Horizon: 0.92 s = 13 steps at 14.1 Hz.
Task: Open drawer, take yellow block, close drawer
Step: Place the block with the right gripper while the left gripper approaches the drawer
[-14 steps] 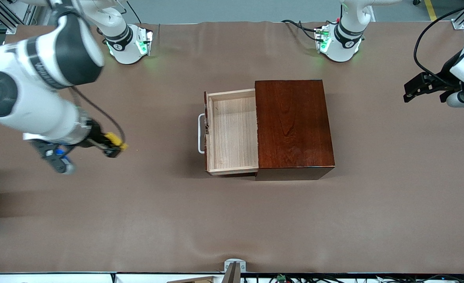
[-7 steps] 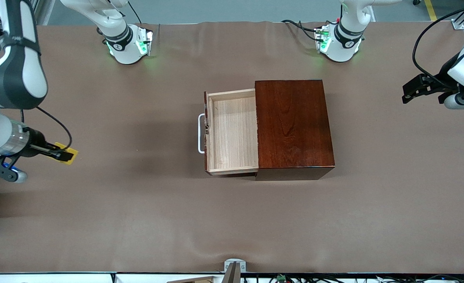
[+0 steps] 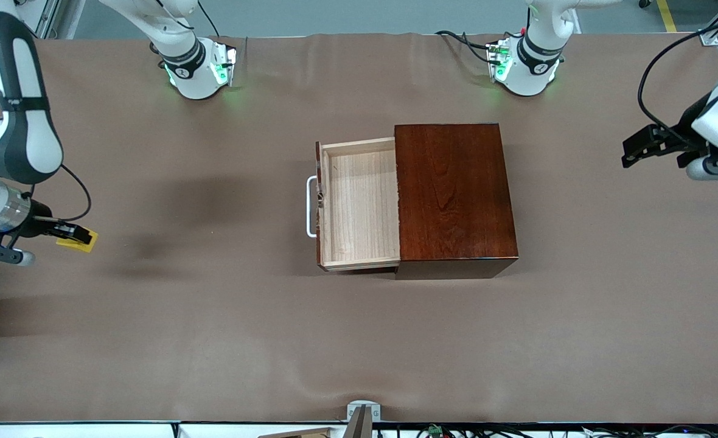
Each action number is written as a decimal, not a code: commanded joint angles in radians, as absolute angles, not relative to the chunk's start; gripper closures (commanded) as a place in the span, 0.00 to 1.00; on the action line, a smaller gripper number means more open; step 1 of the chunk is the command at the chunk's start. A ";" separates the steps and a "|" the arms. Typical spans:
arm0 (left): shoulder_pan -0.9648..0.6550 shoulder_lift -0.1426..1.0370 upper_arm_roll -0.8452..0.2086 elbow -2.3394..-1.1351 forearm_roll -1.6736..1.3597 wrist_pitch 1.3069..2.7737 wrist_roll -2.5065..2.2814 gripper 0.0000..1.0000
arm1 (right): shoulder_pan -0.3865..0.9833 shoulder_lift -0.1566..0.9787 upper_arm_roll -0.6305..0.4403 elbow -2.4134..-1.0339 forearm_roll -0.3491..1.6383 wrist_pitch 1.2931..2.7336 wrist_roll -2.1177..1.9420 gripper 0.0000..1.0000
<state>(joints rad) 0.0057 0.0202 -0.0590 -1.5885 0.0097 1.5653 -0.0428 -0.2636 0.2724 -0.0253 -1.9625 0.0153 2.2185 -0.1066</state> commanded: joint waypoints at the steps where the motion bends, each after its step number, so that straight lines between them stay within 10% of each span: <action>1: 0.054 0.090 -0.060 -1.545 -0.034 1.546 -0.034 0.00 | -0.356 0.334 -0.002 -1.982 0.020 2.299 -0.225 0.94; 13: -0.071 0.261 -0.080 -1.548 -0.052 1.586 -0.517 0.00 | -0.469 0.414 -0.003 -2.161 0.017 2.583 -0.465 0.87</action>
